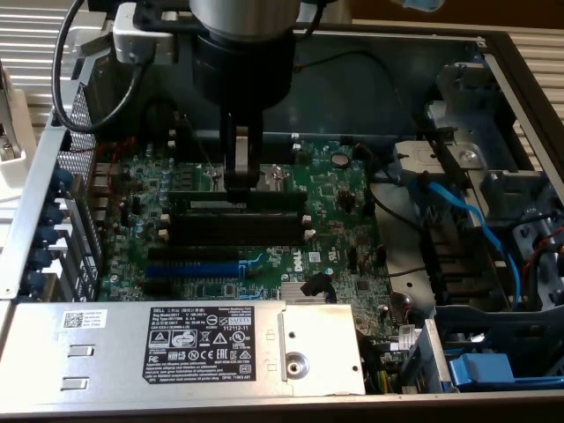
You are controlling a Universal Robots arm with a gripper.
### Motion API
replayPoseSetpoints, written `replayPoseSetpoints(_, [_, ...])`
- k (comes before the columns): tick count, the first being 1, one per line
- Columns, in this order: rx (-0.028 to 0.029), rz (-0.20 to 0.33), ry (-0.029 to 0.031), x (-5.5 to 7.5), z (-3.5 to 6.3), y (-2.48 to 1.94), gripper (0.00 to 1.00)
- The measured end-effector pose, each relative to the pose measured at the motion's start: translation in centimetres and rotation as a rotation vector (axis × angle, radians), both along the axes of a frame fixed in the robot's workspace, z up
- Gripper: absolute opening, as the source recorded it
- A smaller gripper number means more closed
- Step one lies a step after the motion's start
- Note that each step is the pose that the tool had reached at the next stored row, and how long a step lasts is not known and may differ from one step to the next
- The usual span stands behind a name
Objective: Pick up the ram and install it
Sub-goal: 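Insert the ram into the slot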
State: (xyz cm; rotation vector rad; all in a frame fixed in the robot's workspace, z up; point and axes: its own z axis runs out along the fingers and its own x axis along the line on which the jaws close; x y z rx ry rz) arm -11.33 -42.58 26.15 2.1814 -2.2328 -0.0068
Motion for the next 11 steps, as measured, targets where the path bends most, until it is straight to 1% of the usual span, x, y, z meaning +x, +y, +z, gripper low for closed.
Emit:
replayPoseSetpoints(1, [0.0003, 0.003, 0.0014, 0.1, -0.08, -0.05, 0.12])
replayPoseSetpoints(3, [0.0013, 0.009, 0.0014, 0.1, -0.2, -0.23, 0.12])
replayPoseSetpoints(4, [0.0014, 0.009, 0.0013, 0.1, -0.3, -0.22, 0.12])
replayPoseSetpoints(8, [0.0016, 0.01, 0.0015, 0.1, -1.3, -0.24, 0.12])
replayPoseSetpoints(10, [0.0029, 0.011, 0.0017, 0.1, -1.43, -0.3, 0.12])
replayPoseSetpoints(11, [0.0047, 0.011, 0.0016, 0.1, -1.44, -0.42, 0.12])
